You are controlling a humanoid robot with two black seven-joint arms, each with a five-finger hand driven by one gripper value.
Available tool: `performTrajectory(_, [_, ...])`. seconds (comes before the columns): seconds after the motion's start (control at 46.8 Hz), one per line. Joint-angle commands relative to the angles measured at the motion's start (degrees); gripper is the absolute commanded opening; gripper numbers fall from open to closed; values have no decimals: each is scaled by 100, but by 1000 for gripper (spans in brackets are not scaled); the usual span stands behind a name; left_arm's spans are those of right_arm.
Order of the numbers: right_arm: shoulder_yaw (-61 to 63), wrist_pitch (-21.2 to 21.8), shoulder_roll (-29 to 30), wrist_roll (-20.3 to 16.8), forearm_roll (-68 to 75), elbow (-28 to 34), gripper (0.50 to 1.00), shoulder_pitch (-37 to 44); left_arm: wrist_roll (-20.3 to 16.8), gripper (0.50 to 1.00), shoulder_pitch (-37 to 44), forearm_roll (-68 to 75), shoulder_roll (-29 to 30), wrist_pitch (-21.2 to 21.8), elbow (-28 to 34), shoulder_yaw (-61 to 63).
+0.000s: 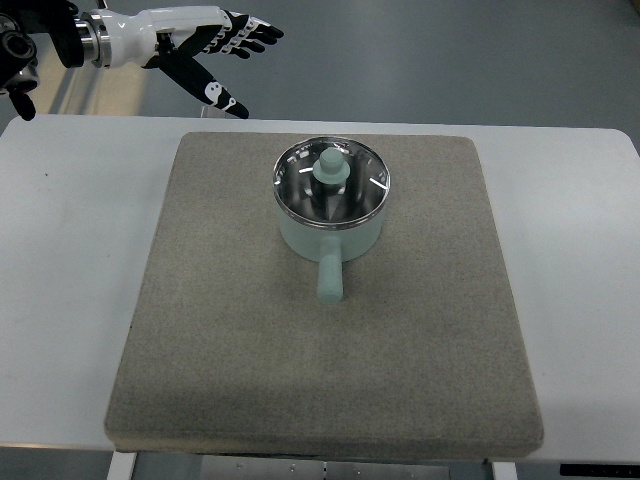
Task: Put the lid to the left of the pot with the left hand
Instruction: 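Lower the left hand over the glass lid's green knob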
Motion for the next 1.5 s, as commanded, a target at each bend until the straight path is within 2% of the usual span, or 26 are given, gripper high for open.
performTrajectory(0.0, [0, 0, 0, 0, 0, 1, 923, -2, -6, 992, -201, 157, -28, 1, -127, 208])
performTrajectory(0.384, [0, 0, 0, 0, 0, 1, 921, -2, -24, 984, -315, 1633, -186, 1, -856, 349])
performTrajectory(0.769, [0, 0, 0, 0, 0, 1, 921, -2, -15, 981, -693, 2354, -705, 1, -865, 701])
performTrajectory(1.089, [0, 0, 0, 0, 0, 1, 921, -2, -15, 981, -702, 3374, -1012, 1, -865, 736])
performTrajectory(1.474, [0, 0, 0, 0, 0, 1, 921, -2, -6, 958, -685, 3611, -1347, 1, -786, 780])
